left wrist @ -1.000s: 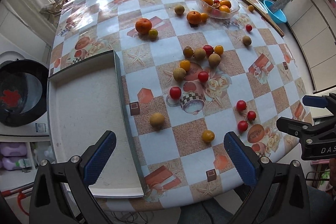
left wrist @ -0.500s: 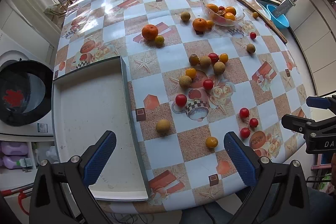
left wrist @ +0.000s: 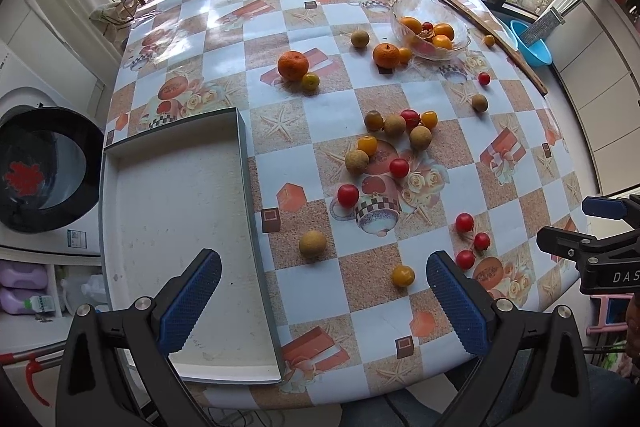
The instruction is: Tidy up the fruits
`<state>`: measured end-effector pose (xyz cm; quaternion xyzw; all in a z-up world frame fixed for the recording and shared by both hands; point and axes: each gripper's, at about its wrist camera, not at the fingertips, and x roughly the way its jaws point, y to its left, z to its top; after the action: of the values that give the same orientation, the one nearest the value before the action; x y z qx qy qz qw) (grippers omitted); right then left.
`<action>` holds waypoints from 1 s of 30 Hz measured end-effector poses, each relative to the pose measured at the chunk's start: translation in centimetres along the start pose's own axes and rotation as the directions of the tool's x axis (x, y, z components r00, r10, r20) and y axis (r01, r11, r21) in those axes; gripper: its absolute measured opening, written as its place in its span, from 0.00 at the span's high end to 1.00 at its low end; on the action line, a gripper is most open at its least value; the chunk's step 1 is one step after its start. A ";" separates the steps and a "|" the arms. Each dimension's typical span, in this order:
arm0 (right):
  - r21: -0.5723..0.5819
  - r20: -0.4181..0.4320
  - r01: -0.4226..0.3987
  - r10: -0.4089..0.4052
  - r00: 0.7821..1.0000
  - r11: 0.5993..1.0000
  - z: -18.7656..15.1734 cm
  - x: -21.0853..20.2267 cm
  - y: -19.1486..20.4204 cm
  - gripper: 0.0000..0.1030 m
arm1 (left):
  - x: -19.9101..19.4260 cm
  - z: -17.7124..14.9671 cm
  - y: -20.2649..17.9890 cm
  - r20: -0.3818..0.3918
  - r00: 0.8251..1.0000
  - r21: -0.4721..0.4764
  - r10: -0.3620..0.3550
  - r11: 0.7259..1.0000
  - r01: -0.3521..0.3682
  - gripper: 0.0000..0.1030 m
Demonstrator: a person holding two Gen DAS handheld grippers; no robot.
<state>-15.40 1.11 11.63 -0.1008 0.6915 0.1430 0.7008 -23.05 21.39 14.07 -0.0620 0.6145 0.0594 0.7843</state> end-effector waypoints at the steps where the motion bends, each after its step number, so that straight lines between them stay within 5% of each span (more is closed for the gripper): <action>1: 0.002 0.000 0.001 -0.001 1.000 1.000 0.0 0.0 0.0 0.00 | 0.0 -0.1 0.1 0.001 1.000 -0.003 0.002 1.000 -0.002 0.00; 30: 0.057 -0.001 -0.001 0.001 1.000 0.998 -0.5 1.0 -1.7 0.00 | 2.1 -0.8 1.4 -0.022 0.999 -0.043 0.032 0.999 -0.033 0.00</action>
<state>-15.28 -0.59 10.54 -0.0803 0.6959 0.1235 0.7028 -23.52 22.67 11.79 -0.0696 0.6224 0.0849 0.7750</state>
